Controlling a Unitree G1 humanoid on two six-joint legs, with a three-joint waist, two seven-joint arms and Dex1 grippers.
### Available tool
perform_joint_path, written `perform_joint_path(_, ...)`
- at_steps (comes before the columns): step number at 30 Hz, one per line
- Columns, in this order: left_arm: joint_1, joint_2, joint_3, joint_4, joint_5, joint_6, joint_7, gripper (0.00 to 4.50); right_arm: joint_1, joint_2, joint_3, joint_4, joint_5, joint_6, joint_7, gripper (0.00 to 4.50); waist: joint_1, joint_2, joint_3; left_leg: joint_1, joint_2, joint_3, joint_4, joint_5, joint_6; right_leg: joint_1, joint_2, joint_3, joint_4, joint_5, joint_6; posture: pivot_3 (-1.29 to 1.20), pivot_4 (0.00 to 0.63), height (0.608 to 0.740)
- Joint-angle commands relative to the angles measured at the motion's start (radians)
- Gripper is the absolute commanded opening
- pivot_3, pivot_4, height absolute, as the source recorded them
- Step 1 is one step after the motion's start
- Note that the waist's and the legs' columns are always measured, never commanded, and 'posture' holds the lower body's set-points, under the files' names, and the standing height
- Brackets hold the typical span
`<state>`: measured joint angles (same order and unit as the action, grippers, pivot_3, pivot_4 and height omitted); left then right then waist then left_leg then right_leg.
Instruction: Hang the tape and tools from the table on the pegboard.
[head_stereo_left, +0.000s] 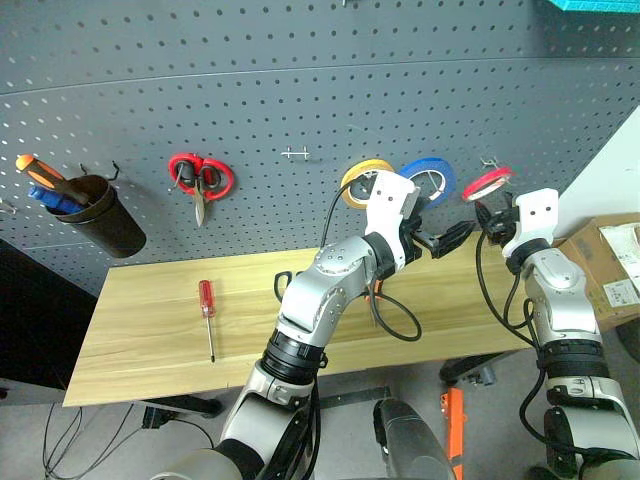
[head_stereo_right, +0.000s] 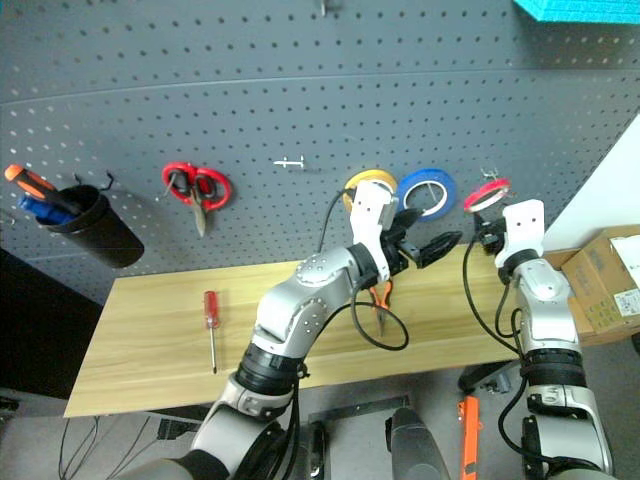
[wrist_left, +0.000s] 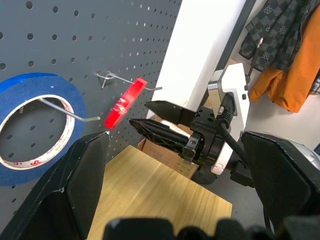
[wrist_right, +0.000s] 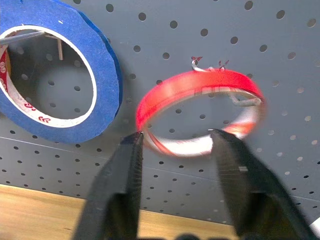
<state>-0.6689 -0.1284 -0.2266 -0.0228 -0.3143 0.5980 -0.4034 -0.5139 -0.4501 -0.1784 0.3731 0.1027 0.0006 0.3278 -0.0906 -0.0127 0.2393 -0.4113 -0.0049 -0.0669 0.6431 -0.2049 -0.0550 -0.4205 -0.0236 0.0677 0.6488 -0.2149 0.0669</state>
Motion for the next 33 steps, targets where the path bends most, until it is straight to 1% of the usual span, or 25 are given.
perform_joint_path(1,-0.033,-0.035,0.007,-0.024,-0.015,-0.027,0.003,4.50,-0.010,-0.006,-0.021,-0.023,0.018,-0.025,0.003,3.73,0.000,0.000,0.000,0.000,0.000,0.001,0.000,0.000,0.000,0.000,0.000,0.001,0.000,0.001,0.000,-0.13,0.170,0.740)
perform_joint_path(3,-0.034,-0.034,0.008,-0.024,-0.014,-0.027,0.005,4.50,-0.010,-0.005,-0.021,-0.022,0.017,-0.027,0.001,4.39,0.000,0.000,0.000,0.000,0.000,0.002,0.000,0.001,0.001,0.000,0.000,0.002,-0.001,0.002,0.001,-0.13,0.171,0.740)
perform_joint_path(4,-0.034,-0.034,0.008,-0.024,-0.014,-0.027,0.005,4.50,-0.010,-0.004,-0.020,-0.023,0.016,-0.027,0.000,4.46,0.000,0.000,0.000,0.000,0.000,0.003,0.000,0.001,0.002,0.000,0.000,0.003,-0.001,0.002,0.001,-0.13,0.171,0.740)
perform_joint_path(8,-0.033,-0.033,0.009,-0.027,-0.013,-0.026,0.009,4.50,-0.011,0.002,-0.017,-0.026,0.007,-0.026,-0.016,4.46,0.000,0.000,0.000,0.001,0.000,0.004,0.001,0.002,0.003,0.000,0.000,0.004,-0.001,0.004,0.002,-0.12,0.171,0.740)
perform_joint_path(13,-0.032,-0.027,0.017,-0.027,-0.008,-0.027,0.023,4.50,0.007,0.010,-0.011,-0.060,0.017,-0.011,-0.003,4.46,0.000,0.000,0.000,0.001,0.000,0.005,0.001,0.002,0.003,0.000,0.000,0.004,-0.001,0.004,0.003,-0.12,0.172,0.740)
perform_joint_path(15,-0.026,-0.013,0.021,-0.030,0.006,-0.025,0.042,4.50,0.033,0.011,-0.009,-0.102,0.013,0.001,-0.006,4.46,0.001,0.000,0.000,0.001,0.000,0.004,0.001,0.002,0.003,0.000,0.000,0.004,-0.001,0.004,0.003,-0.12,0.173,0.740)
perform_joint_path(18,0.022,0.040,-0.010,-0.055,0.057,-0.017,0.056,4.50,0.117,0.018,-0.012,-0.226,0.020,0.046,-0.011,4.46,0.001,0.000,0.000,0.000,0.000,0.004,0.000,0.002,0.003,0.000,0.000,0.004,-0.002,0.004,0.003,-0.11,0.182,0.740)
perform_joint_path(22,0.117,0.085,-0.025,-0.143,0.065,0.037,0.072,4.50,0.249,0.028,-0.015,-0.431,0.036,0.153,-0.020,4.46,0.000,0.000,0.000,0.000,0.001,0.004,0.000,0.002,0.004,0.000,0.000,0.004,-0.002,0.004,0.003,-0.11,0.202,0.740)
perform_joint_path(25,0.182,0.140,-0.045,-0.198,0.090,0.063,0.074,4.50,0.344,0.034,-0.002,-0.576,0.026,0.255,-0.040,4.46,0.001,-0.001,0.001,0.000,0.001,0.004,0.000,0.002,0.004,-0.001,0.000,0.004,-0.002,0.004,0.003,-0.11,0.215,0.740)
perform_joint_path(27,0.220,0.171,-0.036,-0.222,0.104,0.083,0.089,4.50,0.389,0.049,0.021,-0.655,0.015,0.338,-0.062,4.46,0.001,-0.002,0.001,0.000,0.001,0.004,0.001,0.002,0.004,-0.001,0.001,0.005,-0.002,0.004,0.002,-0.11,0.224,0.740)
perform_joint_path(29,0.251,0.197,-0.025,-0.243,0.113,0.103,0.100,4.50,0.416,0.067,0.054,-0.715,0.004,0.417,-0.083,4.46,-0.001,-0.003,0.002,0.001,0.001,0.004,0.002,0.002,0.004,0.000,0.001,0.005,-0.002,0.001,-0.002,-0.11,0.233,0.740)
perform_joint_path(33,0.320,0.252,-0.012,-0.305,0.113,0.152,0.106,4.50,0.405,0.123,0.150,-0.761,-0.018,0.596,-0.122,4.46,-0.002,-0.004,0.003,0.002,0.002,0.004,0.001,0.002,0.005,0.000,0.001,0.005,-0.001,0.001,-0.004,-0.08,0.248,0.740)
